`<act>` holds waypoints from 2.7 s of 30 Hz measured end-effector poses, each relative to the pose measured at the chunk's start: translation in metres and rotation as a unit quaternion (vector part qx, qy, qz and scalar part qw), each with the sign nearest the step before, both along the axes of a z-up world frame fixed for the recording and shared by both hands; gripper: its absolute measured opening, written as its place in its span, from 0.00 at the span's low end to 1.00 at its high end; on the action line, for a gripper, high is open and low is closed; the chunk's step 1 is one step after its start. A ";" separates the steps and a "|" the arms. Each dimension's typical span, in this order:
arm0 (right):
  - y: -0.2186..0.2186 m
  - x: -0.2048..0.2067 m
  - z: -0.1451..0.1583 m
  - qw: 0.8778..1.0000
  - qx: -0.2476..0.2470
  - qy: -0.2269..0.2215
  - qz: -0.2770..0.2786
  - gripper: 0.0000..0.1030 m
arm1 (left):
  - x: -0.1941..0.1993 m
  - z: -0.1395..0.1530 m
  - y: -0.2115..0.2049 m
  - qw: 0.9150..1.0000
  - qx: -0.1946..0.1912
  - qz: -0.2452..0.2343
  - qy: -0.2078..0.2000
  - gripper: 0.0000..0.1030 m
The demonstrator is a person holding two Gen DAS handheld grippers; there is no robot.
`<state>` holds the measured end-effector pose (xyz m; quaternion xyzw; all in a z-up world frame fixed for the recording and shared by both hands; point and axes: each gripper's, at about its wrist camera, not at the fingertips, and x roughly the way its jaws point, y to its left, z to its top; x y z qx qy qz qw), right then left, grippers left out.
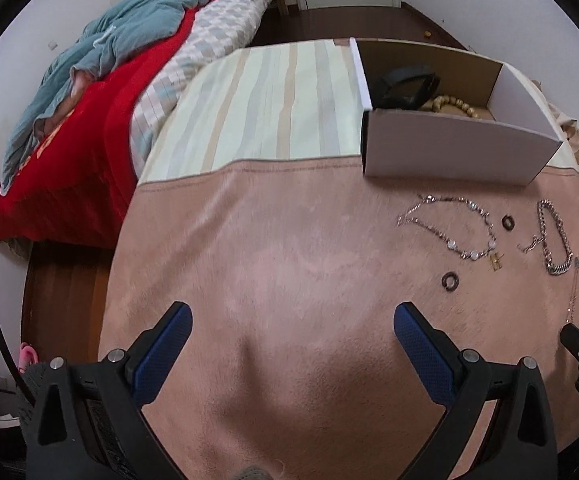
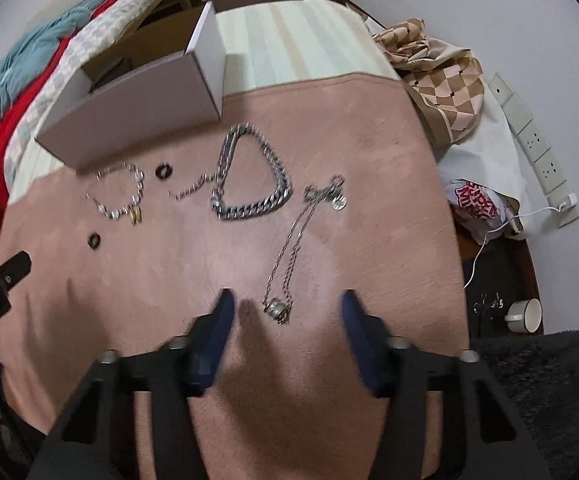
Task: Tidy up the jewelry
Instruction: 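Grasp a black ring with the left gripper while the right grasps the silver pendant necklace, then carry the ring and necklace into the box and open both grippers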
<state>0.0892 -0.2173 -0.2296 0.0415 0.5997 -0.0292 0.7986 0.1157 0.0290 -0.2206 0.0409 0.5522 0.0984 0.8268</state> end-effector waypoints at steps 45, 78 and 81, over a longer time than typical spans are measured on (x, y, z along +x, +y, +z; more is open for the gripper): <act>-0.023 -0.002 0.047 0.996 0.034 -0.086 -0.017 0.13 | 0.019 0.003 -0.076 0.990 -0.078 -0.118 -0.015 0.09; 0.028 0.198 0.157 0.977 0.144 -0.134 0.077 0.12 | 0.186 0.064 -0.034 0.967 -0.236 -0.092 0.031 0.10; 0.030 0.206 0.137 0.981 0.140 -0.109 0.079 0.12 | 0.193 0.055 -0.037 0.967 -0.233 -0.092 0.043 0.10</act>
